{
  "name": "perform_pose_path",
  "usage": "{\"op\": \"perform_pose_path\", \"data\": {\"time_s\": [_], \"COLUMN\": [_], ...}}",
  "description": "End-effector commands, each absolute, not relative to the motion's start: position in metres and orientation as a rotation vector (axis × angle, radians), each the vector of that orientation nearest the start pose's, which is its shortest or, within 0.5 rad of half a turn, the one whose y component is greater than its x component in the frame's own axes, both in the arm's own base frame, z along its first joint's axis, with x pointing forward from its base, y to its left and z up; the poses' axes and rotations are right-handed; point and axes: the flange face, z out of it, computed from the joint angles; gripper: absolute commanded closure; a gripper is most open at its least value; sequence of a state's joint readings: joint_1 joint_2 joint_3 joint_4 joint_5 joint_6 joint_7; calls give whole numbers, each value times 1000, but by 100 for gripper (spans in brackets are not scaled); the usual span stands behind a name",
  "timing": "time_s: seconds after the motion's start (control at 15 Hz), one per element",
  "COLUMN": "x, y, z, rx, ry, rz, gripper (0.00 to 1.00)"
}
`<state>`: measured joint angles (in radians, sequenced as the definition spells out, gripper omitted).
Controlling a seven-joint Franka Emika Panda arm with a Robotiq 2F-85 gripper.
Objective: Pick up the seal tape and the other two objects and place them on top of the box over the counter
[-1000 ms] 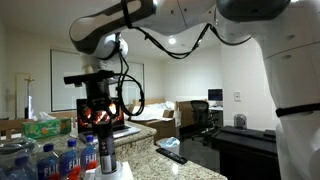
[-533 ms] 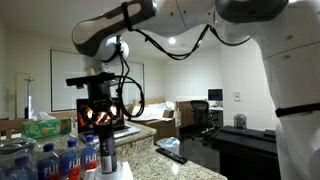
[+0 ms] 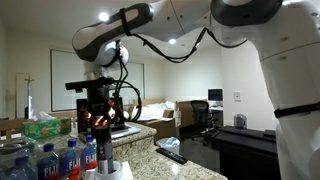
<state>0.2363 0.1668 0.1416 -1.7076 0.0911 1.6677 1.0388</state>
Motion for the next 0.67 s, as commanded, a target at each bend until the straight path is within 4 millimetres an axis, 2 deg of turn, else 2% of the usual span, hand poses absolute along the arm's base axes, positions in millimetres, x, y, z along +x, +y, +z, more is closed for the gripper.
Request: {"op": "perform_pose_path", "data": {"time_s": [0.0, 0.6], "x": [547, 550], "y": [215, 209], "z": [478, 478], "rx": [-2928, -2905], "ry": [1095, 1115], "rz": [370, 380], "gripper": [74, 74]}}
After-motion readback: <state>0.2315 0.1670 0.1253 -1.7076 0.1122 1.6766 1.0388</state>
